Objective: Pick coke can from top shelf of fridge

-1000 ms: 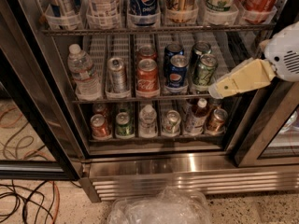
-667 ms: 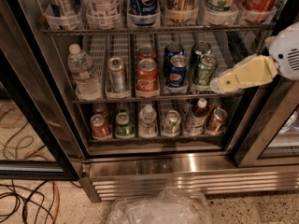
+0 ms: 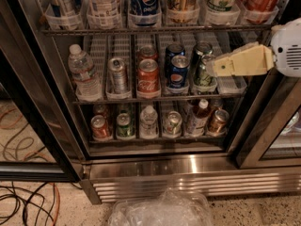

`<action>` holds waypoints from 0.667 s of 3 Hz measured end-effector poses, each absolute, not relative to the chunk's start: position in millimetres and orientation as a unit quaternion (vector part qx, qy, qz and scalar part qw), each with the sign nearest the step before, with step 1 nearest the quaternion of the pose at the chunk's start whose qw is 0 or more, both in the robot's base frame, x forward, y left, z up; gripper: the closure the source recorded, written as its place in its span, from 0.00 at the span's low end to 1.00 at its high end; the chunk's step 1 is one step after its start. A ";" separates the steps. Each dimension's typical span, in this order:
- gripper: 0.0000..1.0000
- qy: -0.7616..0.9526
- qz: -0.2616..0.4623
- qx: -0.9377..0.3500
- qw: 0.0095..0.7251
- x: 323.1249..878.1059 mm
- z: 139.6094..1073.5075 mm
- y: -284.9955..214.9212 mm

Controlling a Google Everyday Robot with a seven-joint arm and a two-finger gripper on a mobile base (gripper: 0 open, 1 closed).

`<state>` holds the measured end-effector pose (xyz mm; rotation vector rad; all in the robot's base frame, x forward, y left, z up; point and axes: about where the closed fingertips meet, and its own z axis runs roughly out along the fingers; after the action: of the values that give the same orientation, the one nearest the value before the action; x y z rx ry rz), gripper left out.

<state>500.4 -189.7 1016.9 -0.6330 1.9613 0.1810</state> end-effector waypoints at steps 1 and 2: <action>0.00 0.815 0.075 -0.263 0.511 500.4 1016.9 -189.6; 0.19 0.810 0.088 -0.240 0.528 505.1 1014.6 -183.8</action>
Offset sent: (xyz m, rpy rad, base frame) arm 0.0129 0.0107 -0.0084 0.1573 -0.0603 -0.0760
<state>505.1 -183.8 1014.6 -0.5728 1.9350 0.2112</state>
